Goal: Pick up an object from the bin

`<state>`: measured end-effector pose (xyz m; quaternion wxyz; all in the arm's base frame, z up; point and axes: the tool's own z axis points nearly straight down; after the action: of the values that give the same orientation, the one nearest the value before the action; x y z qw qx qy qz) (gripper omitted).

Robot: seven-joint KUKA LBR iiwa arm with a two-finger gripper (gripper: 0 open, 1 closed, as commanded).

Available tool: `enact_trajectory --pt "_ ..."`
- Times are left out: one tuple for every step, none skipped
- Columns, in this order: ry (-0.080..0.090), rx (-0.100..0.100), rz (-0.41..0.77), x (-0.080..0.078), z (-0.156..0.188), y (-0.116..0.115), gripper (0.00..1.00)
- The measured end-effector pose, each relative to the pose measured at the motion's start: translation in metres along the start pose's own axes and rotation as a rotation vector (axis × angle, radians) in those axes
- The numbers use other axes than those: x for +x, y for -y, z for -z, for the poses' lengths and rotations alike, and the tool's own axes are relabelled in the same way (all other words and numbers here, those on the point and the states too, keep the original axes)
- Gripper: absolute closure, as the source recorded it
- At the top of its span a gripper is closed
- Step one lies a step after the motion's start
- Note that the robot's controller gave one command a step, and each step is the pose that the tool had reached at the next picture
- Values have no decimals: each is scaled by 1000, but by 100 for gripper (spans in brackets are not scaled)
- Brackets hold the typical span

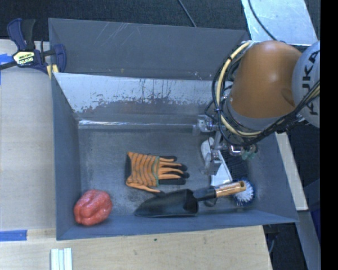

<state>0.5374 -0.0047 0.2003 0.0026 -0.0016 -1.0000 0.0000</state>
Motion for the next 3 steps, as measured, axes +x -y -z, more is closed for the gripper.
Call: enact_trajectory --pt "8 0 0 -2 4 0 0" --pt "10 -1 -111 -29 -130 -52 0" --pt "24 -2 -151 -14 -129 -84 0"
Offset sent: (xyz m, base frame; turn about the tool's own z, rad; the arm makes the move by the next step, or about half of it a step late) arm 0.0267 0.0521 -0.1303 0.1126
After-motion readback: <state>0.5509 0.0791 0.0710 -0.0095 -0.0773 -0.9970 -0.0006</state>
